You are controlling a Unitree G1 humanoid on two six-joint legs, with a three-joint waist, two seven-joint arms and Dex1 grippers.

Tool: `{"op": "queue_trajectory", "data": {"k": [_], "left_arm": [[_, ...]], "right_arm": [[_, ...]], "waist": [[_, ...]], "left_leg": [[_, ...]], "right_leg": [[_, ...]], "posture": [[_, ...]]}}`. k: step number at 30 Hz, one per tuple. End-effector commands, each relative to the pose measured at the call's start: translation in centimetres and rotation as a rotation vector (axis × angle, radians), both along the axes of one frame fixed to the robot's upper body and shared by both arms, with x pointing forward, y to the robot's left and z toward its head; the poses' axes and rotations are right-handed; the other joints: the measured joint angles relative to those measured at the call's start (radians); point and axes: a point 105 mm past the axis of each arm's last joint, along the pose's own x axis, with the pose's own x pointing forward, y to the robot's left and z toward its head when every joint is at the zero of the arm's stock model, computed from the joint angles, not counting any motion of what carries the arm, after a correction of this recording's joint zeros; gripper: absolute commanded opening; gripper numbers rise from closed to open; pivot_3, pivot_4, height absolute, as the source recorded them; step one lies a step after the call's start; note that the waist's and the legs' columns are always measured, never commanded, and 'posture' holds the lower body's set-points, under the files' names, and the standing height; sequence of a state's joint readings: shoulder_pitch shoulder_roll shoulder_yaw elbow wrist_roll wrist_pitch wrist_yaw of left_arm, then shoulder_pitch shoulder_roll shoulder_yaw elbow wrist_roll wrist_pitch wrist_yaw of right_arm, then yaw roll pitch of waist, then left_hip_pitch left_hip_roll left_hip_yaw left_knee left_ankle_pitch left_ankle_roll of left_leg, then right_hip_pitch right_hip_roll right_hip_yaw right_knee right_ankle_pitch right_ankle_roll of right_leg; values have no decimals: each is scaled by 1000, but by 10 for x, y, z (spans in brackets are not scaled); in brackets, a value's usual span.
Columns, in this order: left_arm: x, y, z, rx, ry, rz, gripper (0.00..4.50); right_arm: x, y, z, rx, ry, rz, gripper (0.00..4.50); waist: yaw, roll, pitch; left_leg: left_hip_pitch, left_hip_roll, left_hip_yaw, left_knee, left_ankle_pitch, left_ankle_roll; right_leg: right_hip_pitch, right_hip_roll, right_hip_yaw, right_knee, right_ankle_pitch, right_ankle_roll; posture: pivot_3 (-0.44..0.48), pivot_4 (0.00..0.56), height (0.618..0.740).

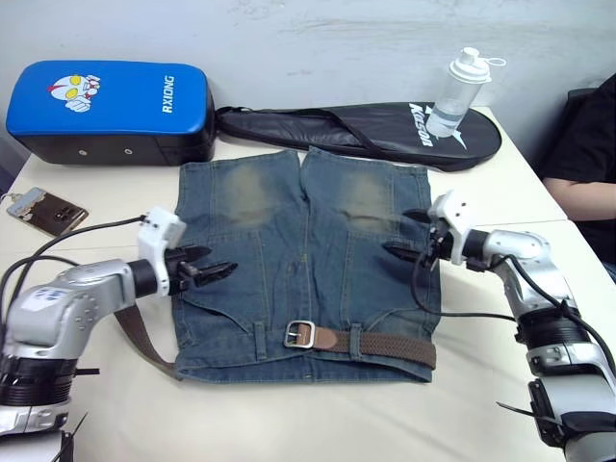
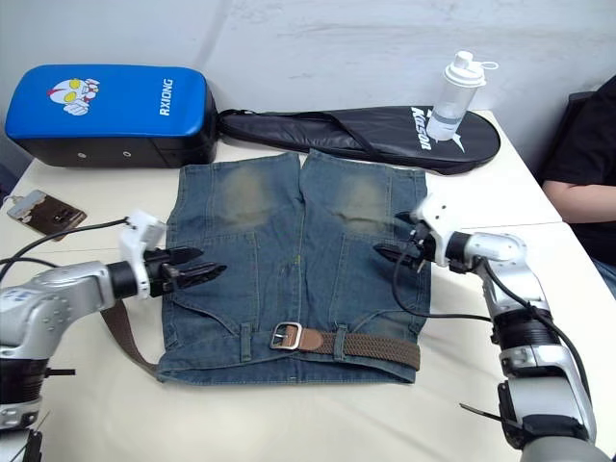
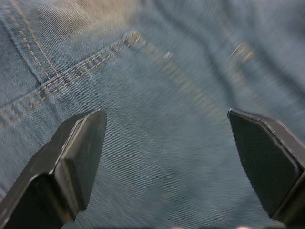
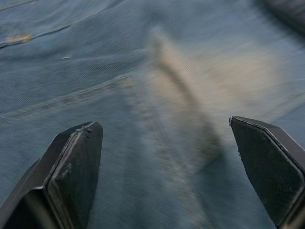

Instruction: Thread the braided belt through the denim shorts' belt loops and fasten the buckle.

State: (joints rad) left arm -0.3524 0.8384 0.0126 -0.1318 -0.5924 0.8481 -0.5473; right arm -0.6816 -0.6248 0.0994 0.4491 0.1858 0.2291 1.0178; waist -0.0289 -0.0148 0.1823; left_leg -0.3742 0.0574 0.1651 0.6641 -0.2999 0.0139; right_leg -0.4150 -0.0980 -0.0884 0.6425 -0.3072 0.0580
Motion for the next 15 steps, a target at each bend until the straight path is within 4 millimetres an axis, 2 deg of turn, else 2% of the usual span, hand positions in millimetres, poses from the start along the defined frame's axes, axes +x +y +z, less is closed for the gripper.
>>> {"op": "queue_trajectory", "data": {"k": [1,3,4,5,6,7,8,11,12,13,14,15], "left_arm": [[-4,-7,-31,187,-4,-45,4434],[-10,-17,-43,174,25,-69,4434],[-13,-20,-47,171,34,-78,4214],[-17,-24,-51,155,49,-81,3947],[-20,-29,-54,137,63,-78,3692],[-21,-32,-56,123,70,-72,3487],[-22,-35,-56,105,76,-66,2907],[-24,-46,-55,60,81,-60,1849],[-24,-50,-54,43,78,-57,1260],[-24,-52,-53,32,77,-54,1042],[-22,-57,-50,7,66,-45,518],[-20,-60,-48,-11,59,-38,189]], "right_arm": [[-11,-11,-37,-135,284,-68,4500],[-19,-16,-50,-183,371,-85,4500],[-21,-17,-54,-199,392,-84,3974],[-22,-20,-58,-222,405,-94,3738],[-22,-23,-61,-241,409,-102,3222],[-21,-24,-62,-246,408,-109,2970],[-21,-24,-62,-252,405,-102,2374],[-18,-18,-53,-255,359,-60,1218],[-17,-15,-49,-247,345,-45,636],[-16,-14,-46,-241,337,-36,361],[-11,-11,-39,-241,285,-21,0],[-8,-9,-33,-241,246,-10,0]], "waist": [[1,0,0],[3,4,-5],[6,3,-8],[8,1,-10],[10,0,-14],[14,0,-18],[16,-1,-22],[22,-3,-29],[24,-4,-29],[25,-5,-30],[26,-5,-30],[25,-5,-30]], "left_leg": [[0,0,0,0,0,0],[0,0,1,0,0,0],[1,-1,1,0,0,0],[4,0,1,0,-1,1],[5,0,0,0,-1,0],[5,0,-1,-1,-2,0],[6,0,-1,-1,-4,0],[7,0,-1,-1,-5,1],[7,0,-1,0,-5,1],[7,0,-1,0,-6,1],[7,0,-1,0,-6,0],[7,0,-1,0,-6,0]], "right_leg": [[0,0,0,0,0,0],[-2,-1,1,1,-1,-1],[0,-2,1,1,-1,-1],[2,-2,1,1,-1,-2],[3,-2,0,0,-1,-2],[4,-2,0,0,-1,-2],[4,-2,0,0,-1,-2],[6,-3,0,-1,-1,-2],[6,-3,0,-1,-1,-2],[6,-3,0,-1,-1,-2],[6,-3,0,-1,-1,-2],[6,-3,0,-1,-1,-2]], "posture": [[0,150,740],[0,150,740],[0,150,740],[0,150,740],[0,150,740],[0,150,740],[0,150,740],[0,150,740],[0,150,740],[0,150,740],[0,150,740],[0,150,740]]}}
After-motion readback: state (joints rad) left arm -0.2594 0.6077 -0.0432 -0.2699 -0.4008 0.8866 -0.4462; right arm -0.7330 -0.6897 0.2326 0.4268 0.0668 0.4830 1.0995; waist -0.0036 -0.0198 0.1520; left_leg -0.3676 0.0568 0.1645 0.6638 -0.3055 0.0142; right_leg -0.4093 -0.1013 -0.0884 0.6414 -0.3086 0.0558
